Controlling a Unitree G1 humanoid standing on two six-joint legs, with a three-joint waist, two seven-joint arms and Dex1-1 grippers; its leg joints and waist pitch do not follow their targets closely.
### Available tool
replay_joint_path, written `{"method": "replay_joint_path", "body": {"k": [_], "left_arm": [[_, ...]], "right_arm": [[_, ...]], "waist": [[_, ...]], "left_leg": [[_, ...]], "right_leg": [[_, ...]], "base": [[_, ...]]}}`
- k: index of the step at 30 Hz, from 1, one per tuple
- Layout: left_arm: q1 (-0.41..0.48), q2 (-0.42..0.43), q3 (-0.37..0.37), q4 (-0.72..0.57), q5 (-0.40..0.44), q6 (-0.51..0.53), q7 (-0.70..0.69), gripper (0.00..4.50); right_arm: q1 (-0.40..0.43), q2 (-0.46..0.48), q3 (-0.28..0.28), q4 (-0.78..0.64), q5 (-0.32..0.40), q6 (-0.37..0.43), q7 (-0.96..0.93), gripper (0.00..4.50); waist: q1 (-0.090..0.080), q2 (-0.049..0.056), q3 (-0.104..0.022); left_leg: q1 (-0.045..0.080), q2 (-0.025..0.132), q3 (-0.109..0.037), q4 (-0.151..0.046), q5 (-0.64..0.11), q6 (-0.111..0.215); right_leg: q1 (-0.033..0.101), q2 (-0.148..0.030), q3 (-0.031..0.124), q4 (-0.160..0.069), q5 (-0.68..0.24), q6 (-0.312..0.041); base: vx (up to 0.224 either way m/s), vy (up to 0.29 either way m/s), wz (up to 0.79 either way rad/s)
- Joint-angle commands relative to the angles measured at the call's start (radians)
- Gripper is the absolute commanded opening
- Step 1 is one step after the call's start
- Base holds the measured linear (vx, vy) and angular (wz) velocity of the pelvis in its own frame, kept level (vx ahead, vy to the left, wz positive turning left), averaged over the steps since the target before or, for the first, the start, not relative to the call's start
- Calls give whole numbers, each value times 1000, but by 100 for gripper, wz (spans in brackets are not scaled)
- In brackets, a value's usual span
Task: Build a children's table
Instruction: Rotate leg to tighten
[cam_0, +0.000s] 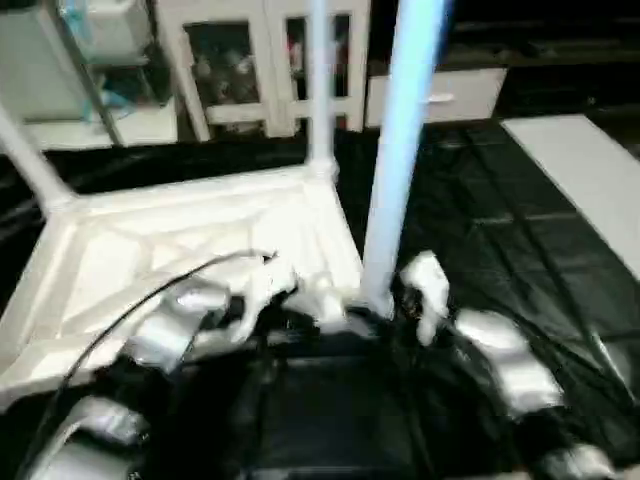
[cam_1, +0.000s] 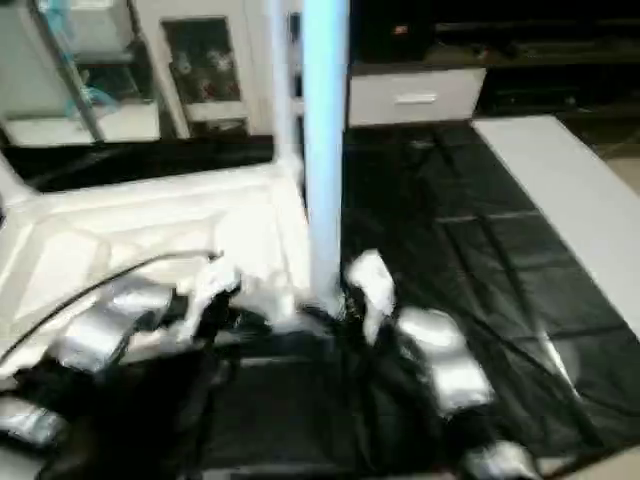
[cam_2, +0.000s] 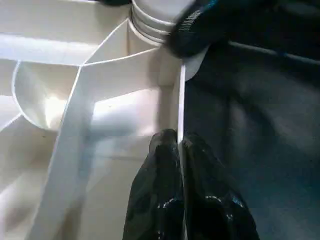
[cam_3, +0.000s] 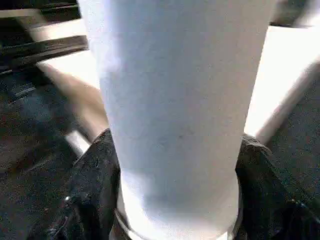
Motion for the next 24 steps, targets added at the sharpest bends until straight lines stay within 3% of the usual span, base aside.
{"method": "replay_joint_path", "body": {"k": [1,2,3,4,6,7,8,11,12,13,14,15,17,21,23,24], "left_arm": [[-14,-56,7,50,11,29,110,0],[-16,-59,8,53,12,30,116,0],[-46,-106,32,92,12,47,206,0],[-46,-106,32,92,12,47,206,0],[-107,-189,76,169,16,77,386,0],[-107,-189,76,169,16,77,386,0],[-163,-255,108,249,47,65,580,0],[-197,-304,109,296,95,7,738,0],[-197,-304,109,296,95,7,738,0],[-199,-307,109,300,100,2,749,0],[-199,-307,109,300,100,2,749,0],[-197,-311,107,296,96,-5,736,0],[-189,-304,102,291,91,-12,701,0],[-166,-264,77,280,81,-34,555,0],[-147,-239,67,257,76,-47,485,0],[-145,-236,66,254,76,-49,476,0]], "right_arm": [[-3,22,-40,78,-52,50,-167,272],[-4,24,-40,78,-51,52,-171,271],[-24,67,-55,90,-45,80,-246,271],[-24,67,-55,90,-45,80,-246,271],[-79,136,-80,148,-49,107,-396,271],[-79,136,-80,148,-49,107,-396,271],[-155,184,-97,253,-82,104,-580,271],[-211,215,-114,319,-106,99,-716,271],[-211,215,-114,319,-106,99,-716,270],[-214,218,-117,322,-108,99,-724,270],[-214,218,-117,322,-108,99,-724,270],[-212,222,-121,314,-108,103,-711,270],[-205,228,-124,296,-98,97,-663,270],[-187,224,-117,240,-74,6,-533,270],[-166,202,-108,198,-62,-13,-489,326],[-163,200,-107,192,-60,-14,-484,326]], "waist": [[-5,-10,-40],[-10,-14,-39],[-14,-16,-41],[-15,-16,-41],[-15,-16,-42],[-18,-16,-43],[-15,-15,-42],[-16,-17,-45],[-13,-18,-46],[-11,-21,-47],[-9,-23,-51],[-9,-29,-51],[-4,-20,-52],[-2,-23,-54],[-2,-22,-57],[0,-21,-56]], "left_leg": [[8,49,-32,-88,-332,-2],[8,50,-32,-90,-337,1],[7,50,-33,-90,-339,4],[6,47,-33,-89,-334,7],[6,45,-33,-87,-327,16],[6,43,-30,-85,-318,14],[9,42,-31,-84,-318,13],[13,39,-30,-81,-319,13],[11,40,-31,-81,-310,18],[-2,39,-31,-82,-285,35],[-6,39,-29,-80,-249,58],[-6,39,-27,-78,-241,67],[-6,40,-26,-76,-221,79],[-11,43,-25,-76,-188,100],[-15,43,-26,-74,-169,104],[-13,46,-25,-74,-158,114]], "right_leg": [[36,-60,37,-82,-448,-187],[34,-59,38,-86,-460,-176],[35,-58,38,-85,-453,-171],[33,-57,38,-86,-452,-171],[32,-59,38,-88,-462,-164],[29,-58,39,-89,-458,-167],[27,-58,36,-92,-470,-167],[25,-57,34,-98,-480,-156],[27,-58,34,-97,-463,-155],[36,-60,34,-92,-427,-155],[38,-59,34,-86,-375,-162],[37,-59,35,-85,-364,-167],[37,-61,35,-82,-348,-182],[41,-60,33,-77,-313,-196],[45,-64,34,-73,-294,-200],[43,-61,33,-72,-270,-206]], "base": [[0,0,0],[0,0,0],[0,0,0],[0,0,0],[0,0,0],[0,0,0],[0,0,0],[0,0,0],[0,0,0],[0,0,0],[0,0,0],[0,0,0],[0,0,0],[0,0,0],[0,0,0],[0,0,0]]}}
